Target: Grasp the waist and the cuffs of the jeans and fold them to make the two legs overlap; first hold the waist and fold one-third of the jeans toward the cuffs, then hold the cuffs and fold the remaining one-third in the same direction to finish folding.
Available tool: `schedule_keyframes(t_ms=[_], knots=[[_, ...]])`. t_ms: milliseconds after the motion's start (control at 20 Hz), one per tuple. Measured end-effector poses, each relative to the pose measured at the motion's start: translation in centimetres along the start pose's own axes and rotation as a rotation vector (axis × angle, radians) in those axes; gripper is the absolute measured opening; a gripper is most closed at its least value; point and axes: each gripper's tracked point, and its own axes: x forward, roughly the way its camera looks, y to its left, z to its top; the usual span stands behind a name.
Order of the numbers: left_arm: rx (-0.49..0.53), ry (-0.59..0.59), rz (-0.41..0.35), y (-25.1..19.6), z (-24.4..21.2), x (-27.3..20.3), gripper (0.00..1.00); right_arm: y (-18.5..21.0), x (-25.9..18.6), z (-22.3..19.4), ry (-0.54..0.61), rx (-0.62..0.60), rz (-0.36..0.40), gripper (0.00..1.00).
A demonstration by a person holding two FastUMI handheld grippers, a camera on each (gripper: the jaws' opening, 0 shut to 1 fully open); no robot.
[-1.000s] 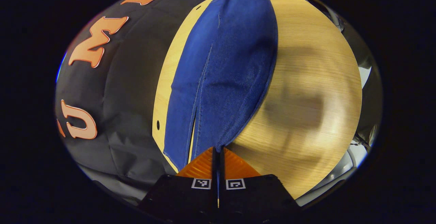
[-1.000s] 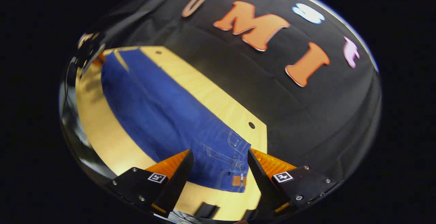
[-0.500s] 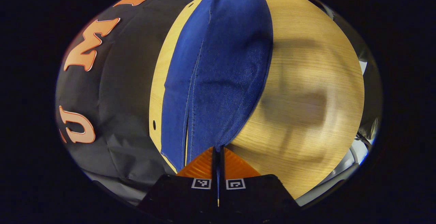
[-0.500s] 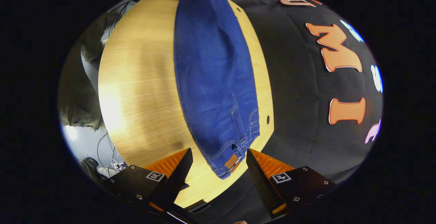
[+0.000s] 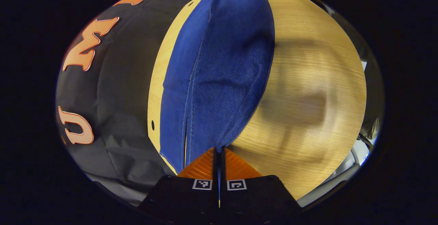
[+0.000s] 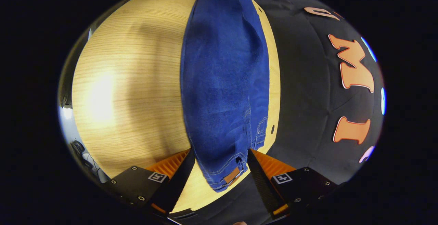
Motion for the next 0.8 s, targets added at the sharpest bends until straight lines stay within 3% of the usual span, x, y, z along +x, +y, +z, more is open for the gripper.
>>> schedule_keyframes(t_ms=[100,200,350,450,800], knots=[[-0.001,0.004,-0.002,0.1,0.0,0.1,0.01,-0.4,0.6,0.3,0.001,-0.008,-0.008,0.94],[-0.002,0.003,-0.005,0.1,-0.1,0.1,0.01,0.7,1.1,0.3,0.013,0.007,0.042,0.87],[-0.017,-0.004,-0.005,0.3,0.0,0.0,0.01,1.7,1.1,0.3,0.011,-0.001,0.070,0.31],[-0.015,-0.008,0.001,0.4,0.2,-0.2,0.01,2.1,0.8,0.2,0.016,0.015,0.109,0.08],[0.022,-0.036,-0.039,1.7,0.9,-0.8,0.01,-0.9,-0.6,-0.1,0.001,0.174,0.230,0.07]])
